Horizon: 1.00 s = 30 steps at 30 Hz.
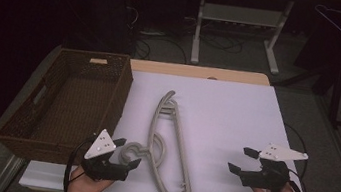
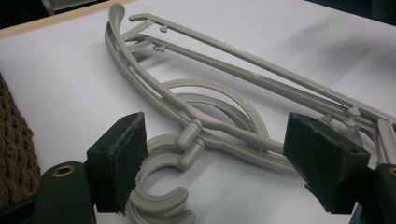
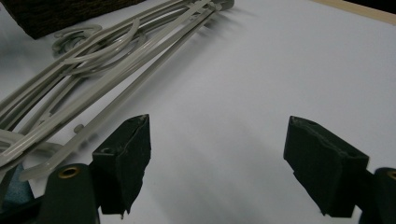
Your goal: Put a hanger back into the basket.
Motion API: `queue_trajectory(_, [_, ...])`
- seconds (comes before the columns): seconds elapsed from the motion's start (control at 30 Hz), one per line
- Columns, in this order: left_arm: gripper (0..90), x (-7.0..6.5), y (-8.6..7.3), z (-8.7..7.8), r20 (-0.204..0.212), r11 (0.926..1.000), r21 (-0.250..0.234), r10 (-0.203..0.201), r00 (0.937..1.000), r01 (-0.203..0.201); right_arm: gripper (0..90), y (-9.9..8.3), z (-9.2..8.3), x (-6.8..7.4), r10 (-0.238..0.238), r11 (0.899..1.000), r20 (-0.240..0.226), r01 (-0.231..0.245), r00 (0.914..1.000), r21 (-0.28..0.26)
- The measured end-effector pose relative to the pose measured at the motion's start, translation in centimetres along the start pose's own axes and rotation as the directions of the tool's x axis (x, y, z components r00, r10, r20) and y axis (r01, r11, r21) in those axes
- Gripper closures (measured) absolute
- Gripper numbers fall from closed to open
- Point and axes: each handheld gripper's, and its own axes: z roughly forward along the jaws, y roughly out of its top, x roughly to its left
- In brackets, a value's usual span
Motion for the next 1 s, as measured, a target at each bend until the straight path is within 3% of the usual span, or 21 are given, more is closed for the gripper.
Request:
queue_trajectory(0.3, [21.1,0.0,-0.1,0.2,0.001,1.0000,0.001,-0.004,1.0000,0.004,24.3,0.9,0.5,0.7,0.006,1.000,0.002,-0.006,1.0000,0.013])
queue_trajectory(0.43, [21.0,0.0,-0.1,0.3,0.004,1.0000,0.008,0.002,1.0000,-0.002,25.6,1.7,1.1,1.1,0.017,1.000,-0.020,-0.017,0.9997,0.015])
queue_trajectory(0.77, [21.0,0.0,-0.2,0.4,0.009,1.0000,0.004,0.000,1.0000,0.000,30.4,4.8,4.1,3.0,-0.040,0.999,-0.089,0.043,0.9953,0.032])
queue_trajectory(1.0, [21.0,-0.1,-0.2,0.4,0.003,1.0000,0.007,0.006,1.0000,-0.006,35.2,6.3,6.4,3.9,-0.028,0.997,-0.117,0.036,0.9927,0.074])
